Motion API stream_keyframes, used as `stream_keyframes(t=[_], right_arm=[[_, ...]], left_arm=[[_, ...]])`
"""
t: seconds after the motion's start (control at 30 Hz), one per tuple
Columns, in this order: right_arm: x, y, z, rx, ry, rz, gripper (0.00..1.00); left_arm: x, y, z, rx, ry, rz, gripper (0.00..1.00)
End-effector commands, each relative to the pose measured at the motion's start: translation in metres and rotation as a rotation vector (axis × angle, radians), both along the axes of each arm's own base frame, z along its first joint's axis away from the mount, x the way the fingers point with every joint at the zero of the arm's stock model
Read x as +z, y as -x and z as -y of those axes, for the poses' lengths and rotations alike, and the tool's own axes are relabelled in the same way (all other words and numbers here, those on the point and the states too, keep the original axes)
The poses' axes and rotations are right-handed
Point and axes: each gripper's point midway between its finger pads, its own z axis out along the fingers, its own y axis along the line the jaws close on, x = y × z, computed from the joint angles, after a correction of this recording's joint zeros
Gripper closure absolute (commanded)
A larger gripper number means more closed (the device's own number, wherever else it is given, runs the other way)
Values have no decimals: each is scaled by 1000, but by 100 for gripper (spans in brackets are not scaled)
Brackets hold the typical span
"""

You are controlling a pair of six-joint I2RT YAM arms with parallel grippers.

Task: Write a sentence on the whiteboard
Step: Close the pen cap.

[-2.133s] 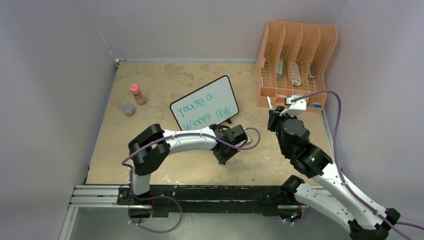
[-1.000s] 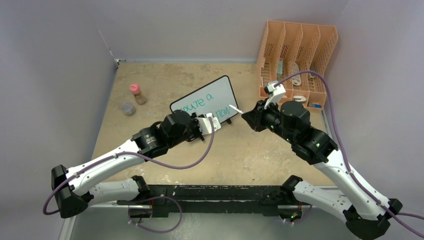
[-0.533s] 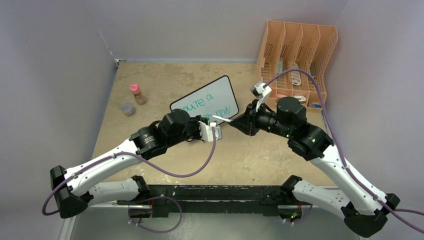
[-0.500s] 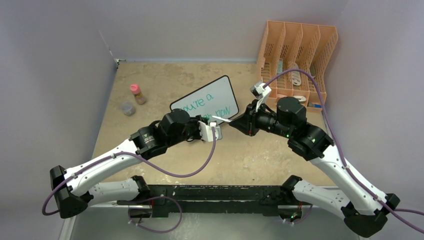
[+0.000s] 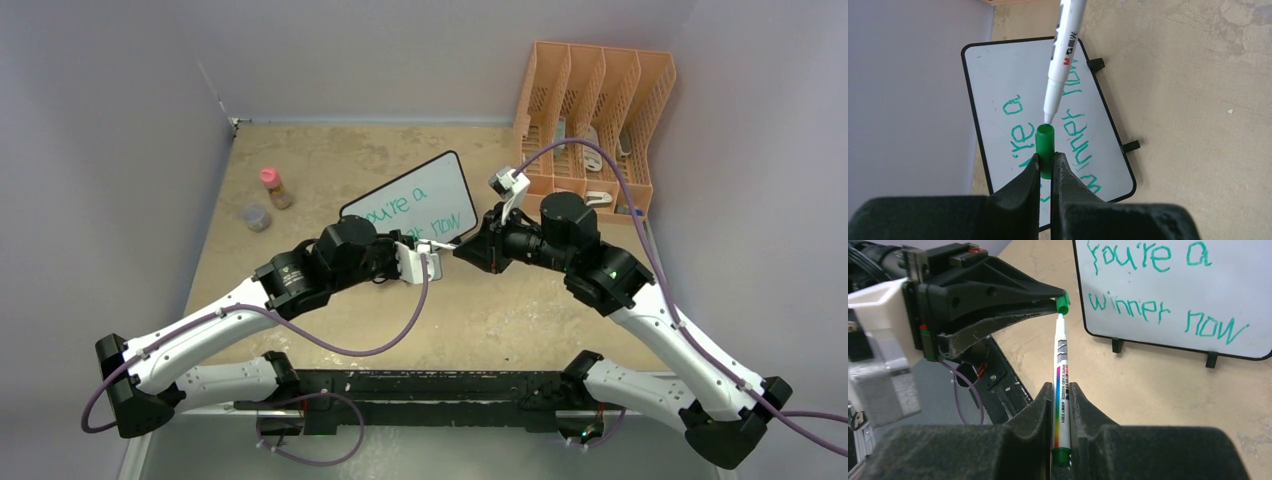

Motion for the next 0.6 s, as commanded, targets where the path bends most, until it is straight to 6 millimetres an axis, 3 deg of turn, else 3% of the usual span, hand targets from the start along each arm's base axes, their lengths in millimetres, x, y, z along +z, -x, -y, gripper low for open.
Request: stream_keyframes(t=[0.0,0.57], right_arm=[[5,-2,-4,7,-27,11,100],[0,-6,-5,-7,-22,7,100]], left_arm=[[31,3,4,-26,70,36,100],[32,4,9,-48,69,28,100]])
